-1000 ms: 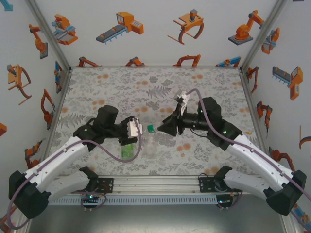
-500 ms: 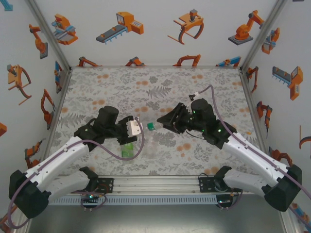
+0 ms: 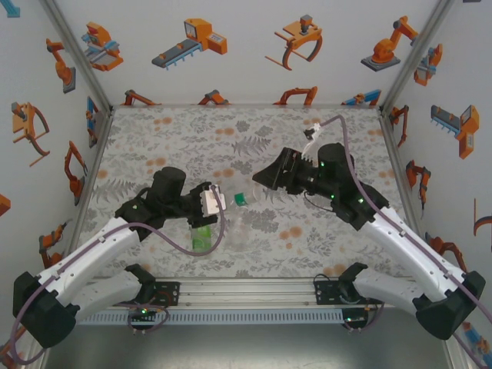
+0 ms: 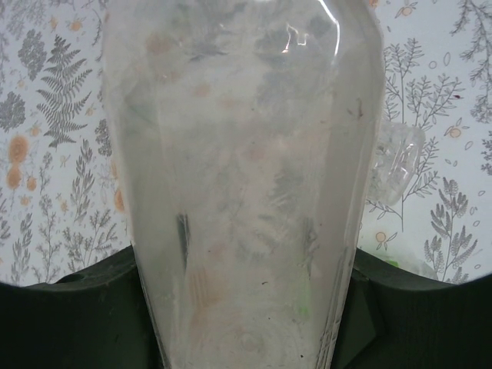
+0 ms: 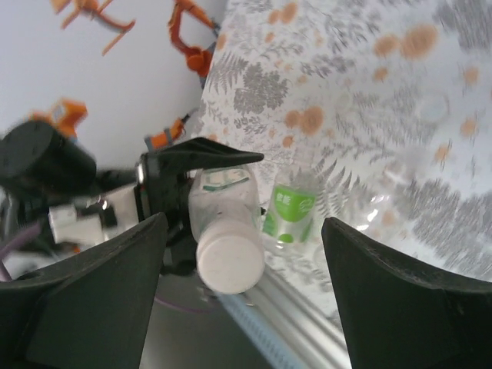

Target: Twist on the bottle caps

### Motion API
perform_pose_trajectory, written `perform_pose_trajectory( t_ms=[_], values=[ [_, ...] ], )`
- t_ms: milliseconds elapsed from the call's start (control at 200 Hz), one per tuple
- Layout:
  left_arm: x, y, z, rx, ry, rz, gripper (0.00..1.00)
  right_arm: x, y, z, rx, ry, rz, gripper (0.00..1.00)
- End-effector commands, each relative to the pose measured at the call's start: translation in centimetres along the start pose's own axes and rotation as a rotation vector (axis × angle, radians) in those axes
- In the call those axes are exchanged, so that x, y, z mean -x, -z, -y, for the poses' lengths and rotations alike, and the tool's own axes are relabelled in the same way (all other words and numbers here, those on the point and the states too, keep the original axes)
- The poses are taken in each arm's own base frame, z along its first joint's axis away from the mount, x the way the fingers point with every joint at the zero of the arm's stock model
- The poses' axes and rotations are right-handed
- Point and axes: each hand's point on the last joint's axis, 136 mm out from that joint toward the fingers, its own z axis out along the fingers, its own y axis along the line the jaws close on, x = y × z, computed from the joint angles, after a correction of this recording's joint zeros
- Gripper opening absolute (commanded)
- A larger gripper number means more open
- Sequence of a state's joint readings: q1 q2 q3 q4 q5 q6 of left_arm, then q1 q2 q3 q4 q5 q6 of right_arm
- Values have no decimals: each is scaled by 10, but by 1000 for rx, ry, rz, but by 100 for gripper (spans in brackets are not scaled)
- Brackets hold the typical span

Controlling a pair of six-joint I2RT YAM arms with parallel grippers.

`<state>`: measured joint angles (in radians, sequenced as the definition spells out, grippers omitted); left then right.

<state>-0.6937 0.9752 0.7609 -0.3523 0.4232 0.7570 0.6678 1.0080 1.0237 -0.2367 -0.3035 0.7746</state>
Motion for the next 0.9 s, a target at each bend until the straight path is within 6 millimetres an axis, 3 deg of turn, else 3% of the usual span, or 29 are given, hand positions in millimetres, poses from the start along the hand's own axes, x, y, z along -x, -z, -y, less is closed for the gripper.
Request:
perform_pose_trajectory(
  t_ms=[0, 130, 280, 421, 581, 751, 891],
  values=[
    [17, 4, 5, -46, -31, 64, 0, -3, 12, -43, 209, 501, -4, 73],
    [18, 4, 9, -65, -34, 74, 0, -33, 26, -68, 445, 850, -18, 73],
    [20, 4, 11, -78, -38, 84, 0, -56, 31, -70, 573, 1062, 4, 71],
    [20, 5, 12, -78, -40, 86, 0, -69, 25, -64, 618, 1064, -56, 68],
    [20, 4, 11, -79, -39, 83, 0, -70, 18, -56, 594, 1059, -48, 59],
    [19, 4, 11, -75, -39, 79, 0, -73, 15, -50, 570, 1051, -57, 46],
    [18, 3, 10, -71, -37, 76, 0, -71, 15, -51, 568, 1000, -57, 27]
  ],
)
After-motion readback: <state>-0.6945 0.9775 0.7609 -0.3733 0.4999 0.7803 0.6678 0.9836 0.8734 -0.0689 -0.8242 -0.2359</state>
